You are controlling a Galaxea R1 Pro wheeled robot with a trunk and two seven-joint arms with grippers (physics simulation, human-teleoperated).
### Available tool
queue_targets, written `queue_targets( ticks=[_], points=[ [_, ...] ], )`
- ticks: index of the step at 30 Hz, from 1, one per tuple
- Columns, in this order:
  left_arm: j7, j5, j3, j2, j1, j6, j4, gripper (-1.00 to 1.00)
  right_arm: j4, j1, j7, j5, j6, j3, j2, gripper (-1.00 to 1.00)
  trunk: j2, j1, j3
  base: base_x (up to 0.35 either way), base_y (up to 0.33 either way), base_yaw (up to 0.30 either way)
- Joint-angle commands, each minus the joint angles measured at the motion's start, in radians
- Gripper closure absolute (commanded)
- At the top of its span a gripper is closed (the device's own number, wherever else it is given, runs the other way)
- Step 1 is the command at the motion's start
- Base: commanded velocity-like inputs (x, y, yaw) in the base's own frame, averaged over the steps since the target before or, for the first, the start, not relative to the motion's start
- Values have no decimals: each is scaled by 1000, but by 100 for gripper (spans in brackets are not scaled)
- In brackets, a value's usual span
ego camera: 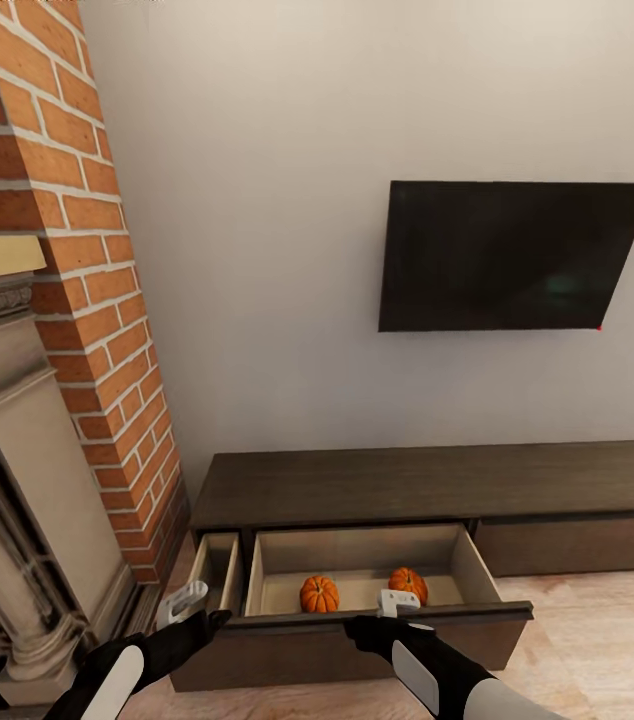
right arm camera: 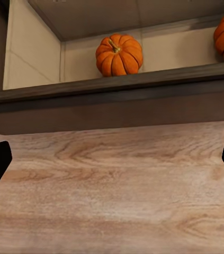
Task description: Place each of the two pumpkins and all three candles from the living room inside a cabinet in the living room (use any cabinet), then make sure every cabinet is closed, and position the cauldron so it is next to a table in the living room.
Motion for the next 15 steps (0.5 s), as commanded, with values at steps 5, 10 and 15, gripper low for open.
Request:
queue_targets(
  ticks=[5,10,15],
  points=[
    [3,7,-1,1,0,2,-1,-100,-2,-1,-7,-7,3,8,-1,-100,28,-15,12,0,0,0],
    [3,6,-1,1,0,2,-1,-100,-2,-1,-7,-7,3,8,-1,-100,28,-15,12,0,0,0],
    [3,6,-1,1,-1,2,-1,-100,-2,-1,-7,-7,3,8,-1,-100,28,-15,12,0,0,0]
  ],
)
